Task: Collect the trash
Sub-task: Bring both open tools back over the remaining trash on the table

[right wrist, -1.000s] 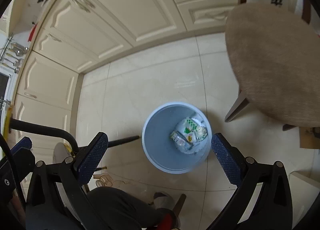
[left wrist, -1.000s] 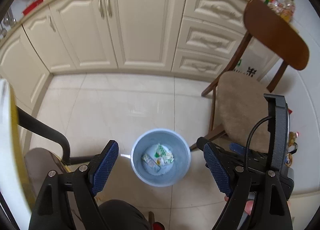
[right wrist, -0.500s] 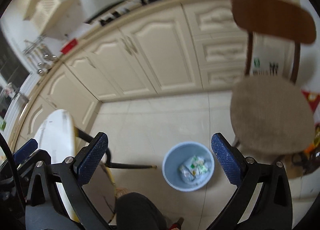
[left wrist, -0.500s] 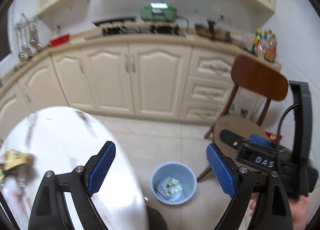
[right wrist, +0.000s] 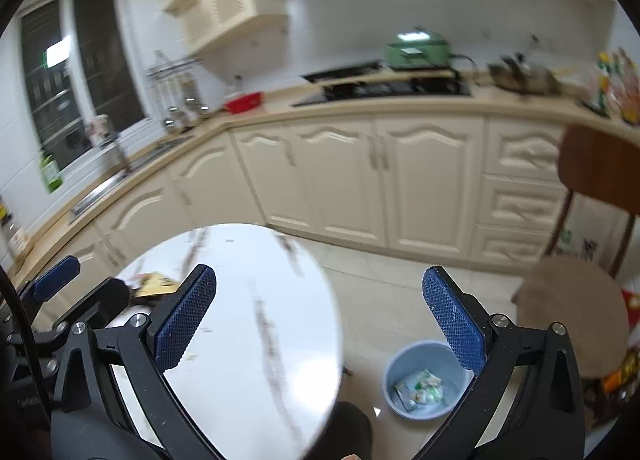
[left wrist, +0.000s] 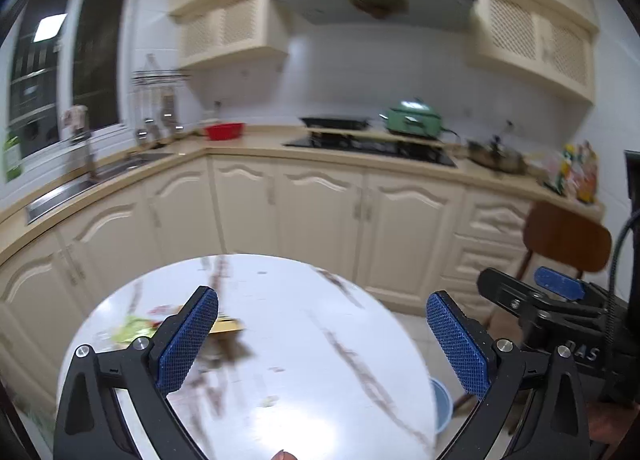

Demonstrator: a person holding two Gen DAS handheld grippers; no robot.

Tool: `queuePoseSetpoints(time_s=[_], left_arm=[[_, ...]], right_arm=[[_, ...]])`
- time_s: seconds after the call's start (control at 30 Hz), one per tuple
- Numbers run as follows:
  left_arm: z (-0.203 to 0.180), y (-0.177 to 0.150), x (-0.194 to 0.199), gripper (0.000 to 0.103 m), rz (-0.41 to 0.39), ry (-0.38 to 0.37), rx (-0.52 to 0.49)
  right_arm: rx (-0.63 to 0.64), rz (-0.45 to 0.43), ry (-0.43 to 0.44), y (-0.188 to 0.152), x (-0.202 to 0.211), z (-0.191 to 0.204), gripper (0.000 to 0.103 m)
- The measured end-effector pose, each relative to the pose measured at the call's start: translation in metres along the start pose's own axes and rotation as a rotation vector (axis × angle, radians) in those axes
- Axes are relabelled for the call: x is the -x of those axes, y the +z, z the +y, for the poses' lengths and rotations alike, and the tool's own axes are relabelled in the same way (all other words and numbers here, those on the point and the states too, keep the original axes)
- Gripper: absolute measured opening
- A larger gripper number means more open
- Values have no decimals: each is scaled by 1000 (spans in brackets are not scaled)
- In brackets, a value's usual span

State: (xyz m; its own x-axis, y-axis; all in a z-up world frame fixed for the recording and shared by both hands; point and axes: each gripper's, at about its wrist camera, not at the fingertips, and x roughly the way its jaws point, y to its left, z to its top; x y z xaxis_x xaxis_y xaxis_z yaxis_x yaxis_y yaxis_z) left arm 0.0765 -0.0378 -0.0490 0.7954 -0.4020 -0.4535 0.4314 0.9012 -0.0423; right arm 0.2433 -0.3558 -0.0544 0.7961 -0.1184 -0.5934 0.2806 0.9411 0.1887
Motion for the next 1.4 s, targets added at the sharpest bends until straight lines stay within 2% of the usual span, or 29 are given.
queuePoseSetpoints(time_s=[0.33,0.6,0.67,0.8,0.97,1.2,1.4], left_arm=[[69,-55,97,102,-26,202,150],[77,-78,141,102,-18,303,202],[72,-69,134,102,-15,309,211],[76,-72,139,102,-12,323,225],[88,-71,119,102,37,328,238],[118,-65,80,102,99,337,257],[155,-61,37,102,164,347,297]], right_arm=[[203,-45,136,-9,18,120,103],[290,-18,221,-24,10,182,103],[308,-9,233,-28,8,190,103],[342,7,239,-34,1,201,103],[342,63,225,-41,-19,204,103],[312,236,228,-64,-79,208,103],[323,361,253,-90,-131,235,103]])
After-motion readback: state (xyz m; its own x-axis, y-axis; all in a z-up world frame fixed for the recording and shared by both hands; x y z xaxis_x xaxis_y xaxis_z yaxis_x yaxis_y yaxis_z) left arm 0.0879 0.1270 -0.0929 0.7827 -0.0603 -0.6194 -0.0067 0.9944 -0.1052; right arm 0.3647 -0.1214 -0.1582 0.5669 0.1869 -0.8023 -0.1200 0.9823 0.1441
